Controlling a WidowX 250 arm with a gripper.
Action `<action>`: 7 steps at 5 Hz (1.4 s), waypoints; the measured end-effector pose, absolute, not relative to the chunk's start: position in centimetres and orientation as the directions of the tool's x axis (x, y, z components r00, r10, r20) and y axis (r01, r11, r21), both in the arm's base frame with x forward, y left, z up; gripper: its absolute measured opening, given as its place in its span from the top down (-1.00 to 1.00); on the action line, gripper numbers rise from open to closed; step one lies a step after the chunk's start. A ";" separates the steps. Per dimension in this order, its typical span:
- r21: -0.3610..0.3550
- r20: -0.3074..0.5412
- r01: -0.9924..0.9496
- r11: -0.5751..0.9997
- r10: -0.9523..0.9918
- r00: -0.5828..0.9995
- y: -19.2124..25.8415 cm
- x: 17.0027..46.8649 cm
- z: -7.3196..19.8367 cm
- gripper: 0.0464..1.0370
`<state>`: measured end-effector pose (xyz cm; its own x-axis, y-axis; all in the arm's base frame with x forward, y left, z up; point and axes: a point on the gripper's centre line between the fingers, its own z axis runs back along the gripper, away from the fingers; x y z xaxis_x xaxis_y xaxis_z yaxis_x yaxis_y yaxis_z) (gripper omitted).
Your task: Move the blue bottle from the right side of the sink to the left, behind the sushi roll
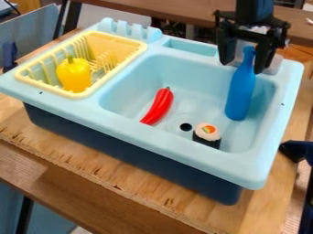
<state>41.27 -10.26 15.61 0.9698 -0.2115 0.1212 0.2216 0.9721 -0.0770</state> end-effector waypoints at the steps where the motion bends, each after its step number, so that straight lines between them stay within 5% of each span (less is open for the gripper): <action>1: -0.083 0.118 0.225 0.971 -0.214 0.970 -10.4 41.3 15.6 0.03; 2: -0.085 0.121 0.236 0.968 -0.225 0.967 -10.4 41.3 15.9 0.46; 7: -0.081 0.081 0.073 0.994 -0.067 0.994 -4.1 40.4 15.9 0.48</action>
